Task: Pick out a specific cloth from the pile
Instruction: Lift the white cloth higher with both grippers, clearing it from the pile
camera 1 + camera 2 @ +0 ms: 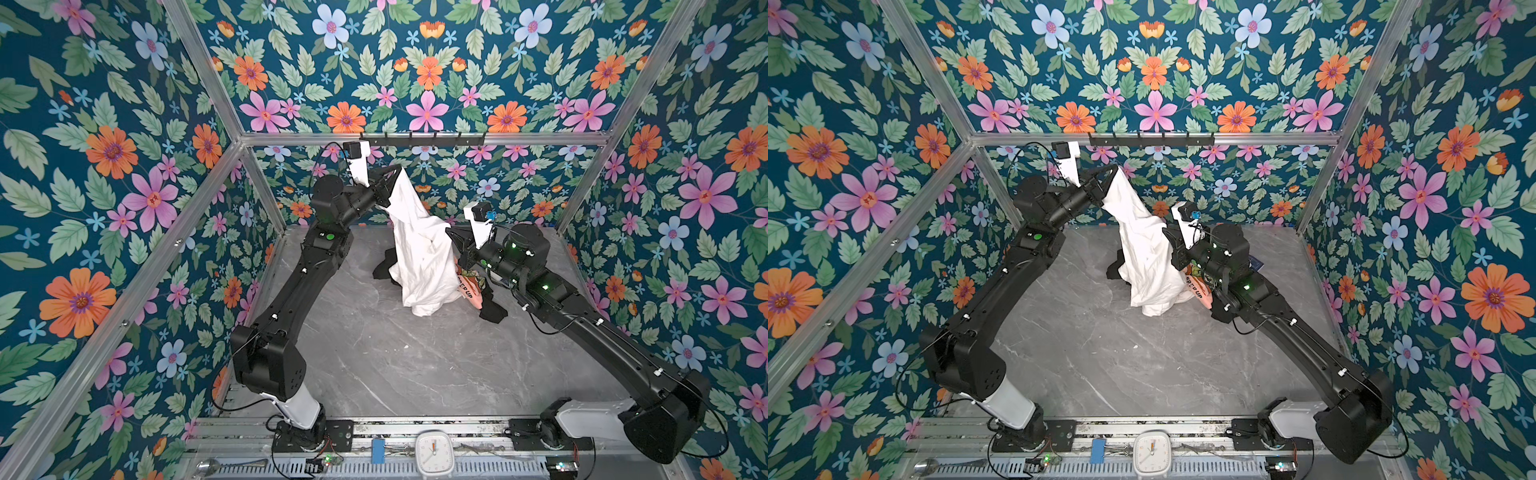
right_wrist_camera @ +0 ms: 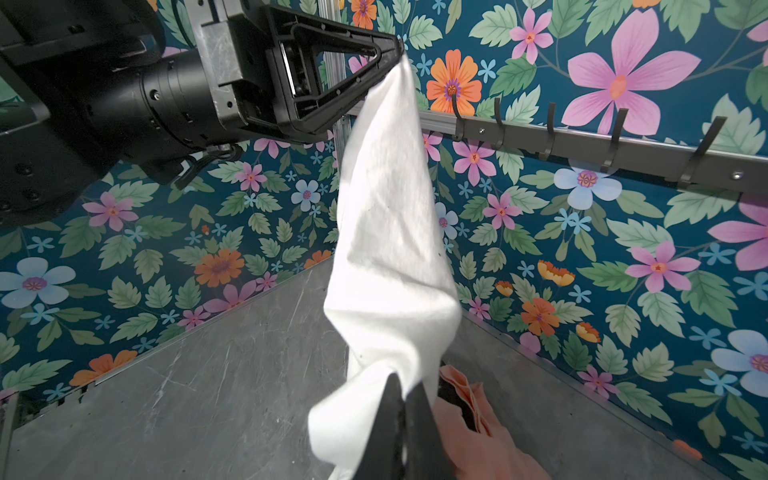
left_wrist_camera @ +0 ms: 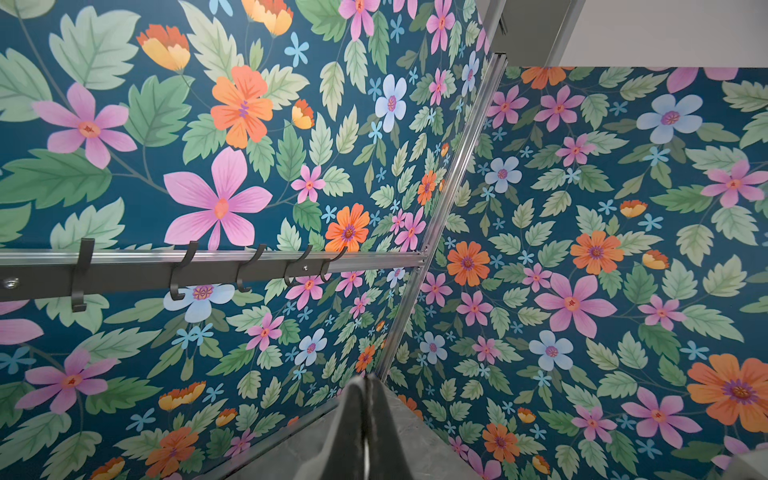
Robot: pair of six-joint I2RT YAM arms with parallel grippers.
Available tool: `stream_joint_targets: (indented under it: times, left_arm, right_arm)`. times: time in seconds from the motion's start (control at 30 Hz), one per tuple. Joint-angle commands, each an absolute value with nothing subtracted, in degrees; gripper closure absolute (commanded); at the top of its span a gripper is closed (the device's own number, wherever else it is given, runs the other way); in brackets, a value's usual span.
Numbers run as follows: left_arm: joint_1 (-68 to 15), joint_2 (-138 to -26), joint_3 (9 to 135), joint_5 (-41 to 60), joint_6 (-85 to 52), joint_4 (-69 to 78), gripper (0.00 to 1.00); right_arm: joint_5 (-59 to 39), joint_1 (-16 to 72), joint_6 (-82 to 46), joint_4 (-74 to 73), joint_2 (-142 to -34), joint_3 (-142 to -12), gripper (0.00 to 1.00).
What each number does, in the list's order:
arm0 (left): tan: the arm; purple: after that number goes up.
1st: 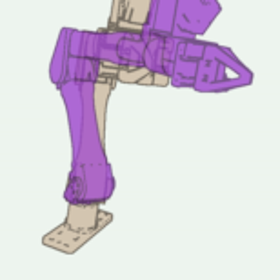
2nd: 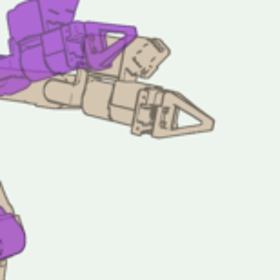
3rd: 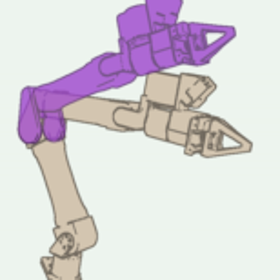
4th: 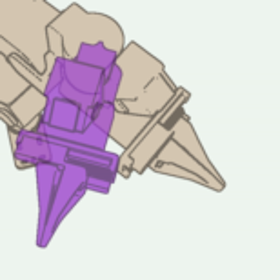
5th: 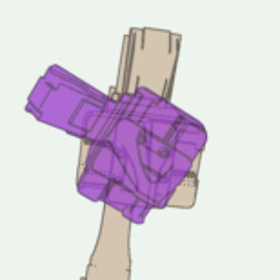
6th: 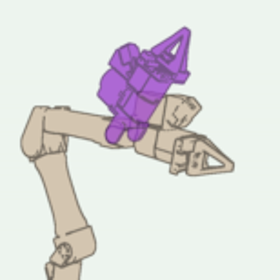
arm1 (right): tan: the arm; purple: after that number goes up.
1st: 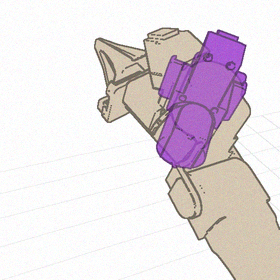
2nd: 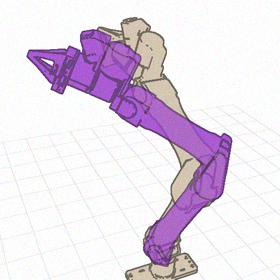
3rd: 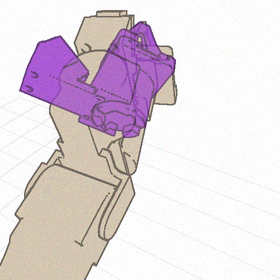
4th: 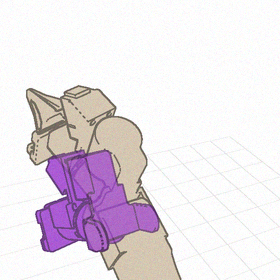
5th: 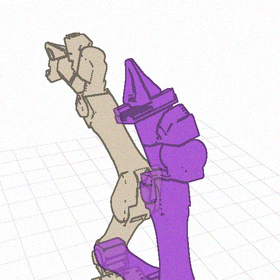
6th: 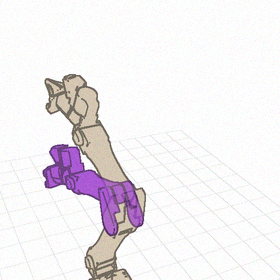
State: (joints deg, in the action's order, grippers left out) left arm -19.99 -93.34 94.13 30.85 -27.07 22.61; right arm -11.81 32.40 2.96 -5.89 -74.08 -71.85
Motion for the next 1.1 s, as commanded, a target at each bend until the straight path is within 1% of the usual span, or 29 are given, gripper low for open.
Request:
stream_joint_targets:
  times: [0.0, 0.27, 0.63, 1.07]
  left_arm:
    - [-19.9, -91.75, 93.63, 30.61, -27.16, 25.22, 0.98]
    - [-19.95, -87.25, 91.84, 30.19, -26.91, 25.58, 0.98]
    - [-19.95, -83.32, 92.26, 29.7, -26.63, 25.06, 0.97]
    - [-19.95, -83.76, 97.03, 27.22, -26.02, 24.7, 0.97]
  right_arm:
    - [-11.78, 33.09, 3.47, -6.25, -72.99, -72.84, 1.0]
    - [-10.24, 35.76, 5.43, -4.49, -70.96, -74.66, 1.0]
    - [-9.32, 36.94, 5.94, -4.11, -69.03, -75.56, 1.0]
    - [-9.84, 37.12, 7.55, -3.75, -70.09, -80.63, 1.0]
